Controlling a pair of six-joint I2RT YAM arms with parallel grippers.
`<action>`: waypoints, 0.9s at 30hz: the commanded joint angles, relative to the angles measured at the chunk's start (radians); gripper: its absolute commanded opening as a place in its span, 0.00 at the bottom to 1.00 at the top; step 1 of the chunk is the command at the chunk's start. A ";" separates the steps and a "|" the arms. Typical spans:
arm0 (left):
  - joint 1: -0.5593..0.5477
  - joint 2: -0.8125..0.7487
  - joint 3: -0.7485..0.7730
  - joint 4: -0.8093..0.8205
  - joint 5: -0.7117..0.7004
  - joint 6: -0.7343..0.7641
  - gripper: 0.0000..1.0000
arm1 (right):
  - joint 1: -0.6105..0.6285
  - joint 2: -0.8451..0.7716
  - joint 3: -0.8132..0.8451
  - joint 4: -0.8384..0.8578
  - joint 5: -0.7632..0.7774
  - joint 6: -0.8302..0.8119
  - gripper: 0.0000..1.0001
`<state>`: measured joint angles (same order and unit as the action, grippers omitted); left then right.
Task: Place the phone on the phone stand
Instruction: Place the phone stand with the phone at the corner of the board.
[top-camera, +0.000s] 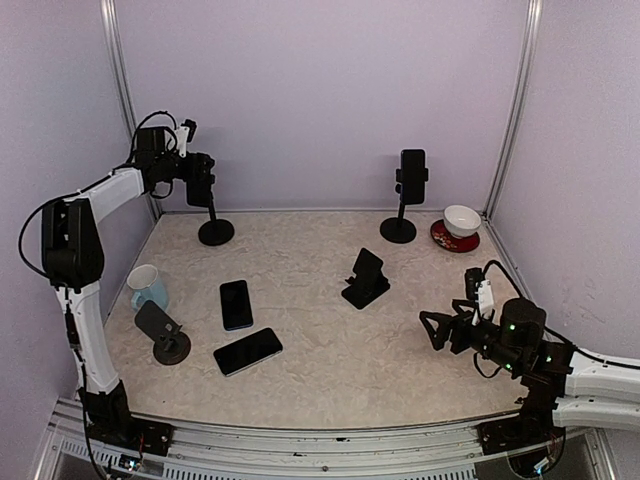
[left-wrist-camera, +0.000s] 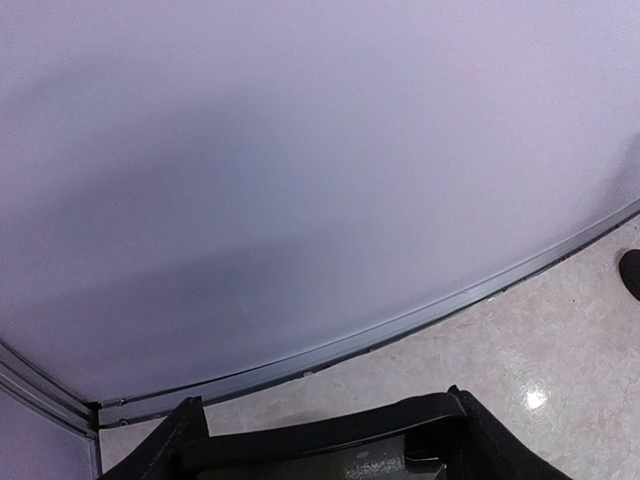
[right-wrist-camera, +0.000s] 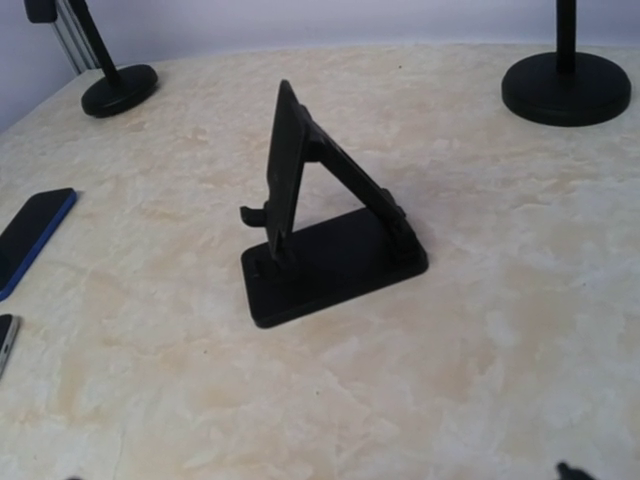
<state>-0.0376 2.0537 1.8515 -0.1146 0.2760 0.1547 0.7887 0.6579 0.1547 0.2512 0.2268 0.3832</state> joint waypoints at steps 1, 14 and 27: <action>0.008 -0.006 0.013 0.153 0.074 0.011 0.60 | -0.011 0.015 -0.009 0.045 0.014 -0.006 1.00; 0.013 0.008 -0.011 0.171 0.072 0.004 0.78 | -0.011 0.054 0.007 0.071 0.008 -0.017 1.00; 0.012 -0.045 -0.092 0.243 0.019 -0.090 0.99 | -0.011 0.075 0.040 0.060 0.001 -0.023 1.00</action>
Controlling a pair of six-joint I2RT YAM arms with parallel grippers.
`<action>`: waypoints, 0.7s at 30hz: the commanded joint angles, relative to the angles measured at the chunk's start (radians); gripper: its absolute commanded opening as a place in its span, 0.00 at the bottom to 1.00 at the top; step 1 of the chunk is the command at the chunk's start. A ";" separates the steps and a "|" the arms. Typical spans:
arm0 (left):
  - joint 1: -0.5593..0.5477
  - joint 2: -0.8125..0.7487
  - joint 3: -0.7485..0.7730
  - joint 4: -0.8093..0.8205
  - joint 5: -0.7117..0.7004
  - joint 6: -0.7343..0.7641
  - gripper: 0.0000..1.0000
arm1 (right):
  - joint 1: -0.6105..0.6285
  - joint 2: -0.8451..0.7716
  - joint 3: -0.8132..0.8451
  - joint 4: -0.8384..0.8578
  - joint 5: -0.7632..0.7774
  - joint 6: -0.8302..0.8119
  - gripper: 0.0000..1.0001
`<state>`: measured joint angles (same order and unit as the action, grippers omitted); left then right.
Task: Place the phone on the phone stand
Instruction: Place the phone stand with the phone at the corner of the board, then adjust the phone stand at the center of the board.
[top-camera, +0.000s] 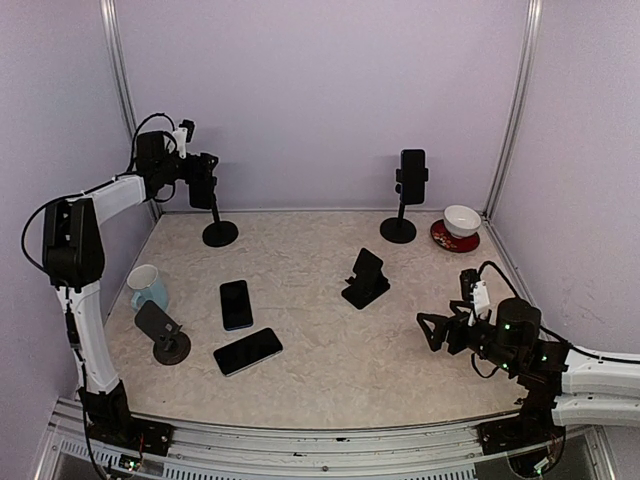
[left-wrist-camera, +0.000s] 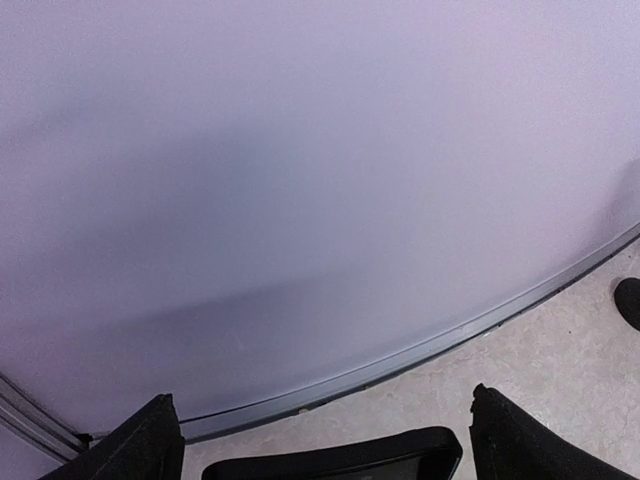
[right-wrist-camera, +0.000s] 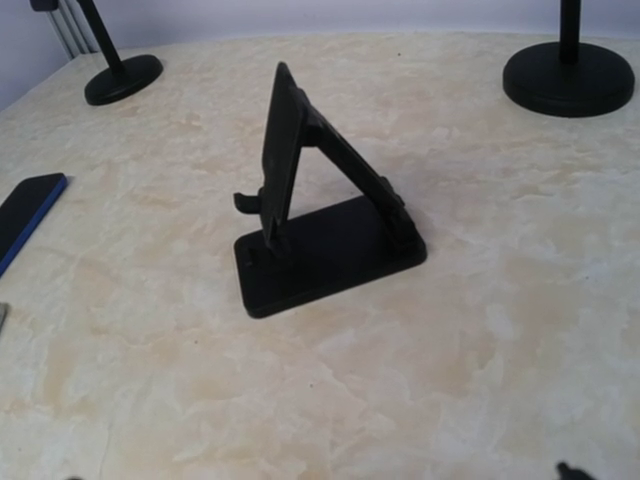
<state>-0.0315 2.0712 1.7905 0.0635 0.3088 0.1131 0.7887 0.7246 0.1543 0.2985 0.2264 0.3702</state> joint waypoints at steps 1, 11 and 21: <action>0.008 -0.074 -0.043 0.079 -0.013 -0.062 0.99 | -0.011 0.010 0.045 0.006 0.001 -0.010 1.00; -0.017 -0.257 -0.136 0.151 -0.071 -0.167 0.99 | -0.011 0.077 0.129 -0.086 -0.015 0.000 1.00; -0.279 -0.531 -0.329 0.044 -0.309 -0.171 0.99 | -0.012 0.168 0.251 -0.176 -0.051 0.019 1.00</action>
<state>-0.1844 1.6463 1.5703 0.1543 0.1219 -0.0452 0.7887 0.8589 0.3344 0.1677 0.1951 0.3763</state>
